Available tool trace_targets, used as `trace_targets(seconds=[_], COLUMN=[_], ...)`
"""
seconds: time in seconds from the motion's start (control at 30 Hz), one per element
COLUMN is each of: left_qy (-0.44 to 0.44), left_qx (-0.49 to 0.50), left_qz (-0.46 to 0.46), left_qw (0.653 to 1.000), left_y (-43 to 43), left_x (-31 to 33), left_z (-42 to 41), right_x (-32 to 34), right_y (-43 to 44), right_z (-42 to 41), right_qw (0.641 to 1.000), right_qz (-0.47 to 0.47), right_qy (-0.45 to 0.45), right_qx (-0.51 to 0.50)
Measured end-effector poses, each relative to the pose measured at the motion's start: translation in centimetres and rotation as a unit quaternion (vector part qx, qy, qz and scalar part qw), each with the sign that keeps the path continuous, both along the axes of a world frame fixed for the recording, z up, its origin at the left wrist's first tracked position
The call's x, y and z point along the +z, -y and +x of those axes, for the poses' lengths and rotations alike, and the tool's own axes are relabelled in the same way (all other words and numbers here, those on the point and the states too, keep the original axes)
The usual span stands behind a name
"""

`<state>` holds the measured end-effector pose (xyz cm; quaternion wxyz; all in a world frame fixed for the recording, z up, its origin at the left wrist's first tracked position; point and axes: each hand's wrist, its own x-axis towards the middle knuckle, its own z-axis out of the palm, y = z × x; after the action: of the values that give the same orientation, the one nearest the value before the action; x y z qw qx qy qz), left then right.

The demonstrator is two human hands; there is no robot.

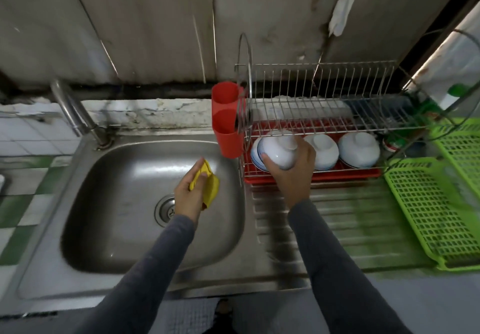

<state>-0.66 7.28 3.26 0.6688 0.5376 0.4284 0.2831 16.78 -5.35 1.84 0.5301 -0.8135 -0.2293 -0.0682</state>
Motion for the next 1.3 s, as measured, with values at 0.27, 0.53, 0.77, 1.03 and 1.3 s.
trace_targets(seconds=[0.27,0.53,0.77,1.03,1.3], left_qy=[-0.013,-0.022,-0.025,-0.048,-0.039], left_qx=[0.005,0.061,0.096,0.173,0.284], left_qz=[-0.005,0.021,0.062,0.094,0.113], left_qw=[1.0,0.998,0.993,0.979,0.951], left_y=[-0.6,2.2,5.7,8.6,9.1], left_x=[-0.5,-0.2,0.1,0.4,0.2], left_z=[2.1,1.4,-0.5,-5.0,-13.4], right_x=[-1.5,-0.2,1.0,1.5,3.3], right_y=[-1.9,0.0,2.8,3.1,-1.6], right_z=[2.0,1.2,-1.9,-6.0,-13.1], right_qw=[0.991,0.985,0.969,0.918,0.791], right_qz=[-0.133,-0.159,-0.194,-0.233,-0.36], right_qy=[-0.011,0.021,0.054,0.108,0.171], right_qx=[0.02,0.066,0.14,0.303,0.464])
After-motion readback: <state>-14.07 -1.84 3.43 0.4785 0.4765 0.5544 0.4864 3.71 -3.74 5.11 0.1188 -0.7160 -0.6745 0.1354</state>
